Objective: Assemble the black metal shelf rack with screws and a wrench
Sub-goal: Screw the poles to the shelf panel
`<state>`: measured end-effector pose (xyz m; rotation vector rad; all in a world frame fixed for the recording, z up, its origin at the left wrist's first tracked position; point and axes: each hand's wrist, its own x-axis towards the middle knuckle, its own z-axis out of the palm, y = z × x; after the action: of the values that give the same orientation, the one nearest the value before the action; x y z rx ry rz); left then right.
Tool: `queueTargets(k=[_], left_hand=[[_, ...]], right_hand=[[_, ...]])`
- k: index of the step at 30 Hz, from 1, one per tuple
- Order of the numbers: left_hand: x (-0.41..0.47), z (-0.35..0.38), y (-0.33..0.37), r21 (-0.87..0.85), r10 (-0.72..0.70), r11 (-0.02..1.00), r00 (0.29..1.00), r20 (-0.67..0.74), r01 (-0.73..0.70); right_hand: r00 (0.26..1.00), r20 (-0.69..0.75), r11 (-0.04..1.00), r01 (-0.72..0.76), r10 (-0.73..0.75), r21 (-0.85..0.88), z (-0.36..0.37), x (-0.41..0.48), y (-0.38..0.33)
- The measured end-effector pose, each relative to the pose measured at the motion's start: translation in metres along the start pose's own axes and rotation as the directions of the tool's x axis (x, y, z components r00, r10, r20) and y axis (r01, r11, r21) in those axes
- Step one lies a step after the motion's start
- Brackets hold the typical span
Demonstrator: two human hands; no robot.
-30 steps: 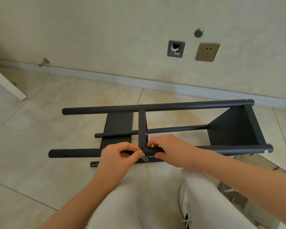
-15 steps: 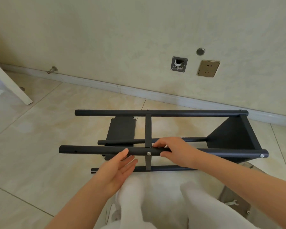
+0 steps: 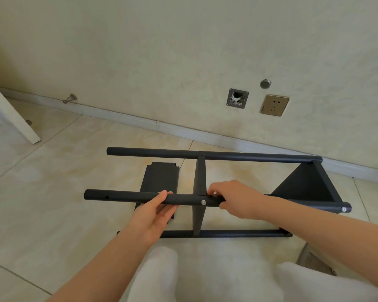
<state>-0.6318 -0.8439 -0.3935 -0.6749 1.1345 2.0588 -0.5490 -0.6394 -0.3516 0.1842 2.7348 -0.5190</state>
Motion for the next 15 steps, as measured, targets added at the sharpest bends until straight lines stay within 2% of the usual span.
queueTargets(k=[4, 15], left_hand=[[0.005, 0.003, 0.003, 0.007, -0.005, 1.0, 1.0, 0.024, 0.005], [-0.001, 0.017, 0.023, 0.012, 0.069, 0.998, 0.997, 0.04, -0.069]], right_hand=[[1.0, -0.029, 0.997, -0.012, 0.01, -0.08, -0.002, -0.001, -0.001], [0.998, -0.068, 0.998, -0.003, -0.001, -0.056, -0.015, -0.001, -0.01]])
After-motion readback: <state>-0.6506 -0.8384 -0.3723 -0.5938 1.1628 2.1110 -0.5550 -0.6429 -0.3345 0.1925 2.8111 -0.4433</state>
